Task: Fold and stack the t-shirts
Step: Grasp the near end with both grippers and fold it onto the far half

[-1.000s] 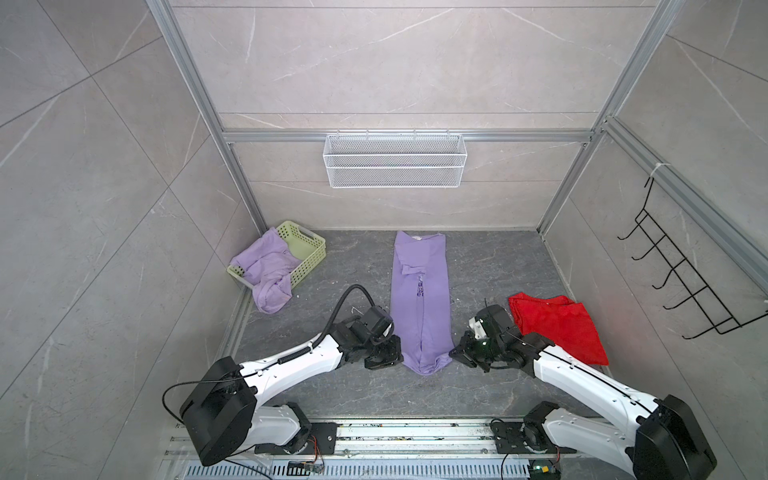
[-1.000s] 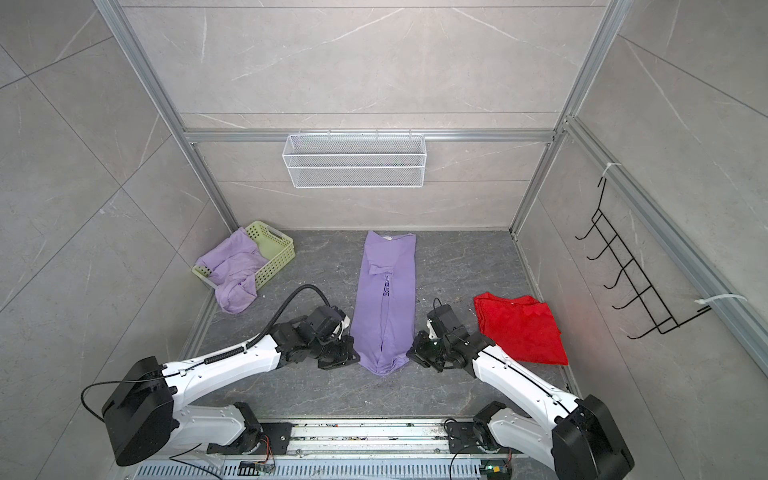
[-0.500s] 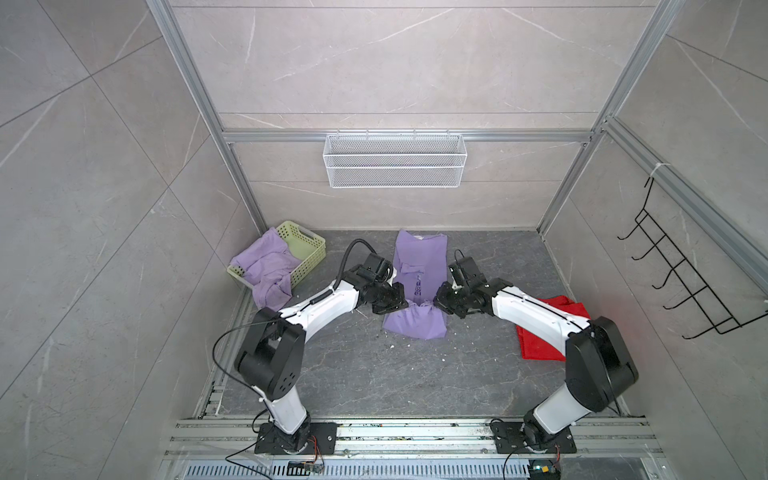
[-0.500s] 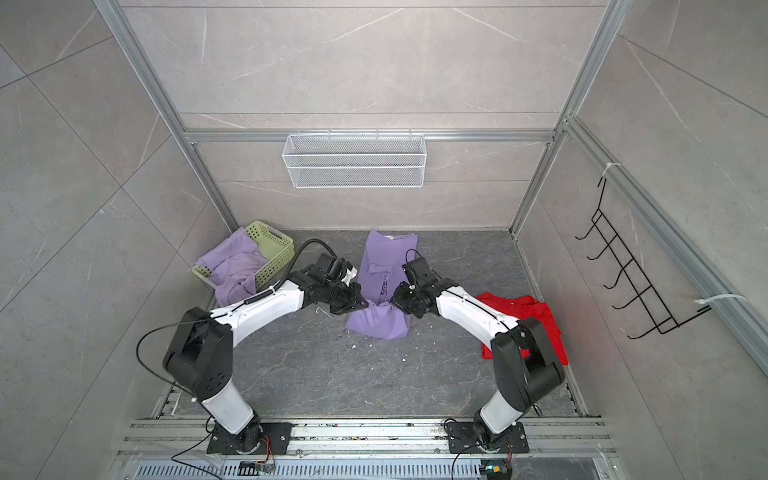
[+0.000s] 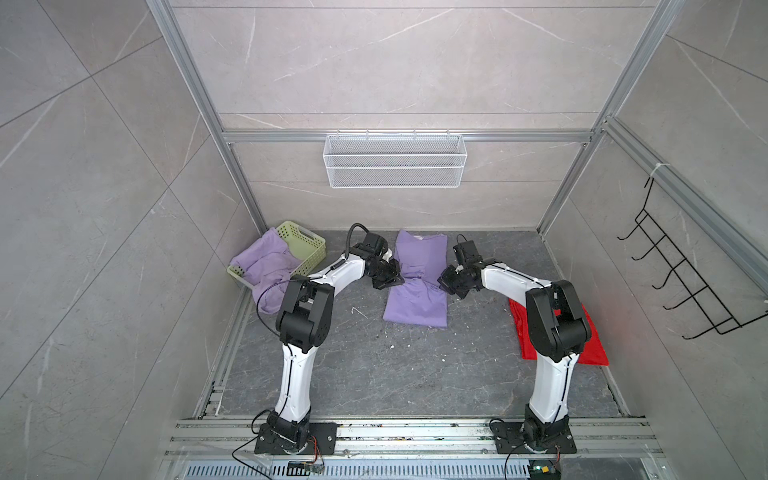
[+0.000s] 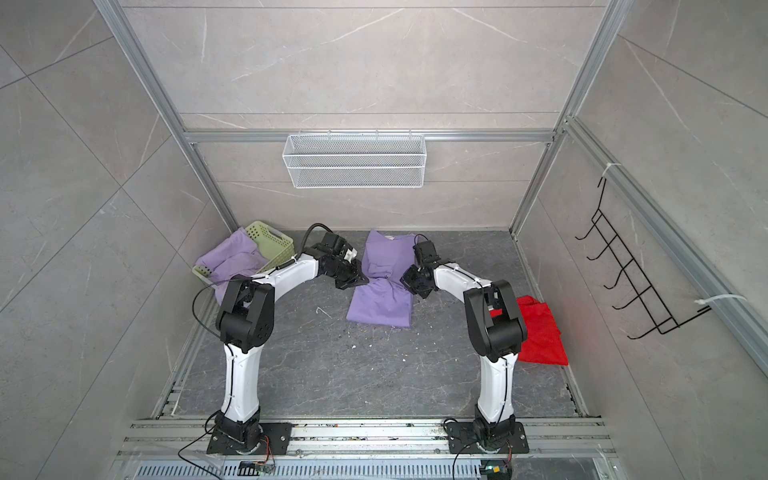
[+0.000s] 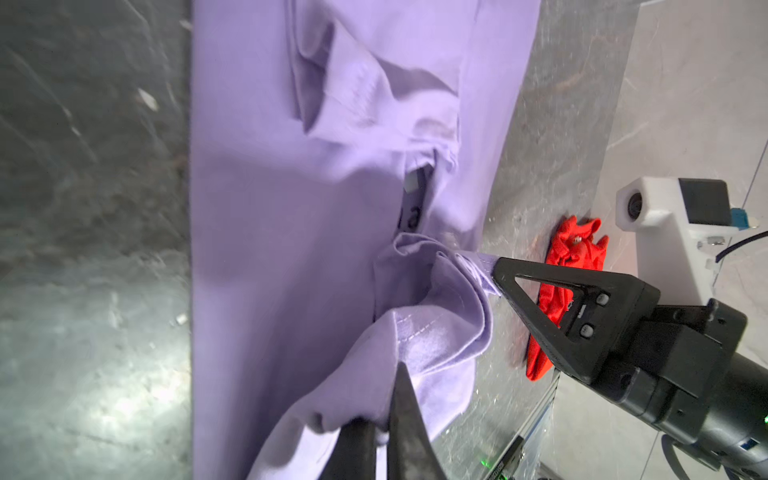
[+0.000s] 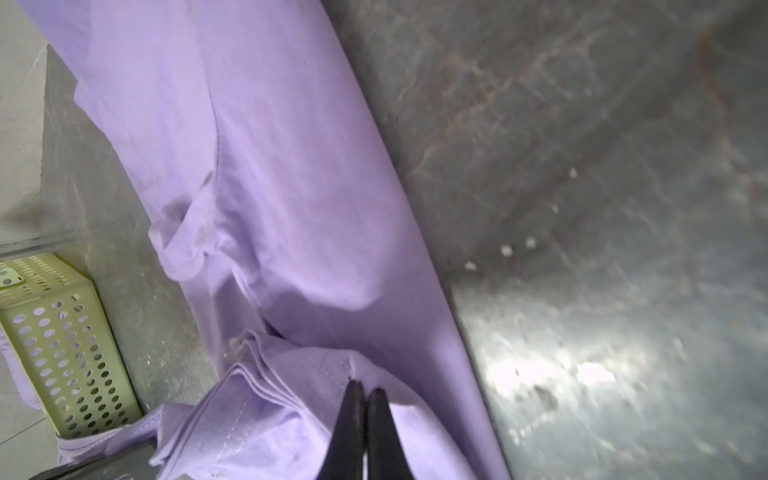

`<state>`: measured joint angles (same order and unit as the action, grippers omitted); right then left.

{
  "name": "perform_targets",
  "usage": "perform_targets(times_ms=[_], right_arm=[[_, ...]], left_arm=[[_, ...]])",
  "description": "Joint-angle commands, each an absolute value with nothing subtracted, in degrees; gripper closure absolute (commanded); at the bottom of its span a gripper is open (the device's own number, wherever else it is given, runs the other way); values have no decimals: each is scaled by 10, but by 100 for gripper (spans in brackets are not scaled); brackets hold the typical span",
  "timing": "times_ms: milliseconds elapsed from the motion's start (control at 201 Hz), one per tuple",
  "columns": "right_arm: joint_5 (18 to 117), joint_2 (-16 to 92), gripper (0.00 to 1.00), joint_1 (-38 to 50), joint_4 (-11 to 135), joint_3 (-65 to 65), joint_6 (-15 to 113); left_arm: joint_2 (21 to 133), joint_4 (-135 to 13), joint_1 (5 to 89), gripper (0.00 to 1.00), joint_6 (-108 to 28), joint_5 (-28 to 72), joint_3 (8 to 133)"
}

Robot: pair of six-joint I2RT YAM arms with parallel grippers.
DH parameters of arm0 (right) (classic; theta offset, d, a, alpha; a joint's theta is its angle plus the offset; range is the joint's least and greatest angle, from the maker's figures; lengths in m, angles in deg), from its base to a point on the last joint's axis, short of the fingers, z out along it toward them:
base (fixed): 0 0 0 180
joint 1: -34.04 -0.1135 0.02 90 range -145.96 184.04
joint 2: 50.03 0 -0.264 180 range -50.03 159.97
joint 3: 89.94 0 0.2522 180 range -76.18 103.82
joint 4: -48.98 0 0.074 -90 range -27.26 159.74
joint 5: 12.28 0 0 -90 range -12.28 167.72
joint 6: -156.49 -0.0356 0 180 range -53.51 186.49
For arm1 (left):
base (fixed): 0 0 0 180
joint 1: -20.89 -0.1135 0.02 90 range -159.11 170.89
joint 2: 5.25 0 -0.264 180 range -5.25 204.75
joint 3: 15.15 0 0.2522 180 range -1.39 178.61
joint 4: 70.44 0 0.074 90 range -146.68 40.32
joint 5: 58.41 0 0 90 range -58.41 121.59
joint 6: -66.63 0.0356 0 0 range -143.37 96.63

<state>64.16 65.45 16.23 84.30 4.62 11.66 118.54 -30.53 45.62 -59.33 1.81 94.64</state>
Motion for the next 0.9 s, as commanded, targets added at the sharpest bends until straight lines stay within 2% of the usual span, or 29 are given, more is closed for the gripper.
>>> perform_targets(times_ms=[0,110,174,304,428,493,543,637,757,812,896], right_arm=[[630,673,99,171,849,80,129],[626,681,99,176,852,88,129],[625,682,99,178,851,88,128],[624,685,98,184,847,93,127],[624,692,96,188,848,104,124],[625,691,95,191,847,105,122],[621,691,89,193,846,109,123],[628,686,83,195,855,120,128],[643,669,83,201,865,112,122],[644,661,78,203,867,103,121],[642,645,58,204,868,86,123]], left_arm=[[1203,-294,445,100,-587,-3,971],[1219,-291,439,100,-590,-11,990],[1221,-291,438,91,-588,-10,998],[1231,-284,434,86,-581,-15,1022],[1236,-267,430,73,-568,-18,1048],[1233,-265,428,59,-562,-17,1054],[1230,-253,425,50,-558,-13,1061],[1216,-237,418,45,-547,1,1058],[1176,-240,408,42,-537,8,1016],[1154,-237,407,40,-529,17,990],[1119,-231,407,38,-517,29,945]])
